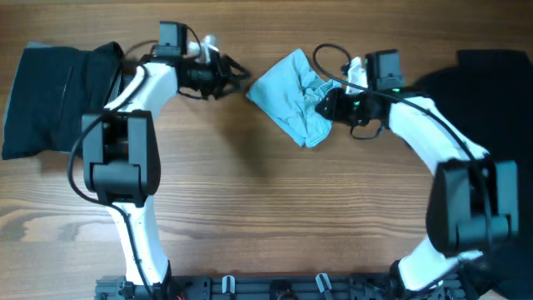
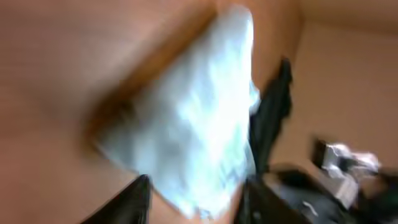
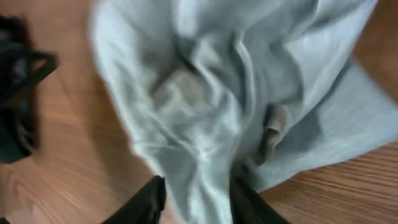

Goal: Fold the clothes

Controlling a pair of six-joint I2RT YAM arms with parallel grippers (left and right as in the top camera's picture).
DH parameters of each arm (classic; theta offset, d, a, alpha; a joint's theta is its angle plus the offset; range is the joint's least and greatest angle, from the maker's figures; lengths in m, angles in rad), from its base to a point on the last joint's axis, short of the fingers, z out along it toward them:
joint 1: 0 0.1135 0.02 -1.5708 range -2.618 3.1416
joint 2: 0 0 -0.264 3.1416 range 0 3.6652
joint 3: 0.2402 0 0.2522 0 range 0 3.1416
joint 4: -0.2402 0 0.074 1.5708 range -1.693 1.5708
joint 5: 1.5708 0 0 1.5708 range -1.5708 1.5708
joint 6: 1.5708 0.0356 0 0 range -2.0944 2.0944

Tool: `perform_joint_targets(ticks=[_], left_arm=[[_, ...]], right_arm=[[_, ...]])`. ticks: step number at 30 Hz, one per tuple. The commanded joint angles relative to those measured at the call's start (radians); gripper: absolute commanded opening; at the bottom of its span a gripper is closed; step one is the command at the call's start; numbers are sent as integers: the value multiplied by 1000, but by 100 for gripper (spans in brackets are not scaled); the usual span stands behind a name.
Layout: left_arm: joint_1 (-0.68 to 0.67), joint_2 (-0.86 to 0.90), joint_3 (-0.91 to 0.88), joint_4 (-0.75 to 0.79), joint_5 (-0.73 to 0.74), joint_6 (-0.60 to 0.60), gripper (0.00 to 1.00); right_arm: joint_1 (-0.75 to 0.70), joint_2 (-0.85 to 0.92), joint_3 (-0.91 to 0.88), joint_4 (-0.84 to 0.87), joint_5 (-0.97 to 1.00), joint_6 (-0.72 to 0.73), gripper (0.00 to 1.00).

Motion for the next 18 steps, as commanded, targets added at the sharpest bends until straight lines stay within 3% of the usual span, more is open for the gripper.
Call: perform_joint_targets(ticks=[1,5,8,11,12,18], left_arm=[[-85,11,3,-97,119,114,61],[-171,13,-3,-254,-160,80,78],[-189,14,-48,-233,-244,-74,84],[-202,16,-122,-83,-246,-220,92],[-227,29,-166,50,-244,-320,94],[-315,156,-174,288,-233,-418,92]], right_arm=[[3,117,-6,-3,21,46,33],[3,161,-6,-10,14,64,31],[3,161,-6,-23,10,64,31],[3,161,-6,-24,5,64,31],[3,161,-6,-26,-6,63,31],[22,161,-6,-26,-20,63,30]])
